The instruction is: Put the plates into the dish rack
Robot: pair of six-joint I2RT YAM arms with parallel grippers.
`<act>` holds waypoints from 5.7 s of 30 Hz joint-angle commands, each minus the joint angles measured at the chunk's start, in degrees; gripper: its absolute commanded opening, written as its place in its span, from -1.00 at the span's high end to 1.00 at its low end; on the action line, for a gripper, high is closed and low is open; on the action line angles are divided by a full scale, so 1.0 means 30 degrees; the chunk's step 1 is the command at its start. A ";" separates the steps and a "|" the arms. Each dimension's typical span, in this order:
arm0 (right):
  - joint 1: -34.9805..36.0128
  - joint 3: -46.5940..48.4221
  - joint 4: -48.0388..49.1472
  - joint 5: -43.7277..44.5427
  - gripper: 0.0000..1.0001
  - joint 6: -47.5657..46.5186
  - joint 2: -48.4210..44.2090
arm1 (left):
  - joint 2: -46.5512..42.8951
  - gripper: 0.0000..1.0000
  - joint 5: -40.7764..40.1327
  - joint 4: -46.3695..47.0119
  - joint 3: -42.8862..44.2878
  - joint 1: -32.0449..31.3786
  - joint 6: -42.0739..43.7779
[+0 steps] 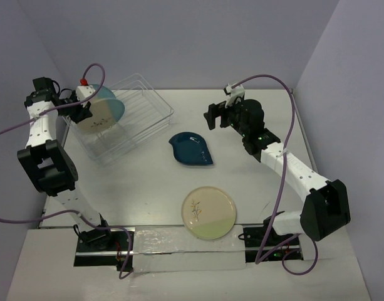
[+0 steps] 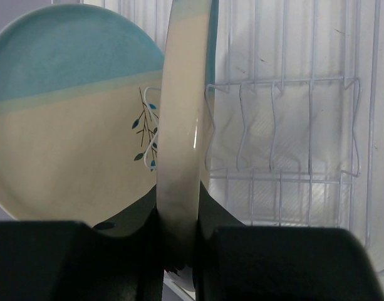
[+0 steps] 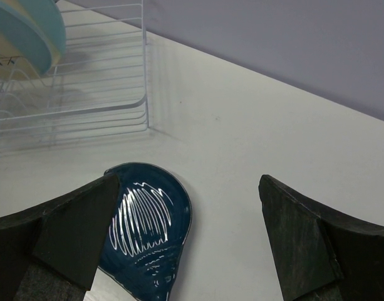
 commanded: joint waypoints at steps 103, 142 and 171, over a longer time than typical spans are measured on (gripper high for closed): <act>-0.0356 -1.3779 -1.2712 -0.4266 -0.99 1.4726 -0.9019 | -1.2519 -0.62 -0.8549 1.5598 -2.3675 -2.3913 -3.6915; -0.0132 -1.0870 -1.0230 -1.1229 0.19 1.2164 -0.7158 | -0.5400 0.99 -0.9668 1.5892 -1.9969 -2.4374 -3.4939; 0.0931 -0.9534 -0.7523 -1.1453 0.35 1.3287 -0.5999 | -0.6401 0.99 -0.9711 1.6746 -1.9724 -2.3078 -3.5245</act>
